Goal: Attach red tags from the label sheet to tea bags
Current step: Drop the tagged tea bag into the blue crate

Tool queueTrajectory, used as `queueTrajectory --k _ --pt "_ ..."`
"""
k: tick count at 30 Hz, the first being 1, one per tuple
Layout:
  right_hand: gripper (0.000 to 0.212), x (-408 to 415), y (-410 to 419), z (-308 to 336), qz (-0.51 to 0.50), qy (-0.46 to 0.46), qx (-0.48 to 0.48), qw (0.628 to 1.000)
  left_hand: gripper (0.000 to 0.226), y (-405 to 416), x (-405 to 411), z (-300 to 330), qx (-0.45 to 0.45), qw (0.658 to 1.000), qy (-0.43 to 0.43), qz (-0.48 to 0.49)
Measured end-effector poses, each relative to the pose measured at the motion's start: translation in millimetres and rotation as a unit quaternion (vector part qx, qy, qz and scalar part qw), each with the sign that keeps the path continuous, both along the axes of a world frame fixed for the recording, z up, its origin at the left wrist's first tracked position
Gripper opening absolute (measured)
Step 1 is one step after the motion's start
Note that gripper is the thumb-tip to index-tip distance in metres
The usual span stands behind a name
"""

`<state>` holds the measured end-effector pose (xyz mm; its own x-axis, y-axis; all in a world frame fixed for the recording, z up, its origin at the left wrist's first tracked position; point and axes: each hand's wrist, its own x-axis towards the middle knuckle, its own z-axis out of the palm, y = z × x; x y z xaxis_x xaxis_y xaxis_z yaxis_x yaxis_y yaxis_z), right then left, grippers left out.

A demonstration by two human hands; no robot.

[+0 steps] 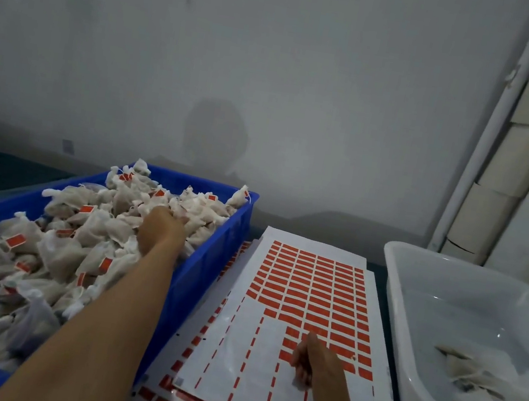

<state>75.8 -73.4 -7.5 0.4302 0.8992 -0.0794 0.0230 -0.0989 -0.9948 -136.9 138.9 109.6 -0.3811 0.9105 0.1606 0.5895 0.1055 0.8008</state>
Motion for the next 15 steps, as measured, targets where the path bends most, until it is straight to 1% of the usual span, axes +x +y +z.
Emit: queueTrajectory --k 2,4,5,6,7,9,11,12,13,14,15 --pt "0.044 -0.9 -2.4 -0.8 0.006 -0.003 0.002 1.000 0.033 -1.6 3.2 3.8 -0.027 0.999 0.023 0.005" --pt "0.044 -3.3 -4.7 -0.9 0.011 -0.019 0.006 1.000 0.057 -1.0 6.4 6.6 -0.045 0.998 0.047 0.017" --pt "0.043 -4.4 -6.2 -1.2 0.011 -0.033 0.010 0.999 0.069 -2.0 8.5 9.1 -0.045 0.996 0.074 0.020" --pt "0.042 -5.1 -7.3 -1.4 0.011 -0.047 0.014 0.999 0.076 -3.8 11.4 13.2 -0.037 0.993 0.111 0.020" --pt "0.041 -5.4 -8.4 -1.1 0.011 -0.056 0.019 0.998 0.077 -6.5 15.7 18.2 -0.021 0.988 0.151 0.016" --pt "0.039 -5.6 -9.3 0.1 0.014 -0.061 0.025 0.998 0.066 -14.3 30.0 30.7 0.030 0.975 0.219 -0.017" --pt "0.038 -5.5 -9.5 0.2 0.016 -0.059 0.029 0.998 0.049 -27.2 51.2 40.7 0.094 0.953 0.275 -0.086" --pt "0.038 -5.2 -9.4 0.1 0.014 -0.061 0.032 0.997 0.040 -35.5 63.2 42.4 0.131 0.942 0.282 -0.129" --pt "0.036 -4.8 -9.4 -0.2 0.009 -0.066 0.036 0.997 0.030 -45.9 75.0 41.1 0.165 0.933 0.267 -0.177" --pt "0.034 -4.9 -9.8 -0.8 0.004 -0.070 0.039 0.997 0.020 -58.2 86.0 36.4 0.188 0.927 0.234 -0.226" --pt "0.032 -5.0 -10.6 -0.9 0.000 -0.074 0.043 0.996 0.012 -70.9 96.1 28.7 0.191 0.923 0.195 -0.272"
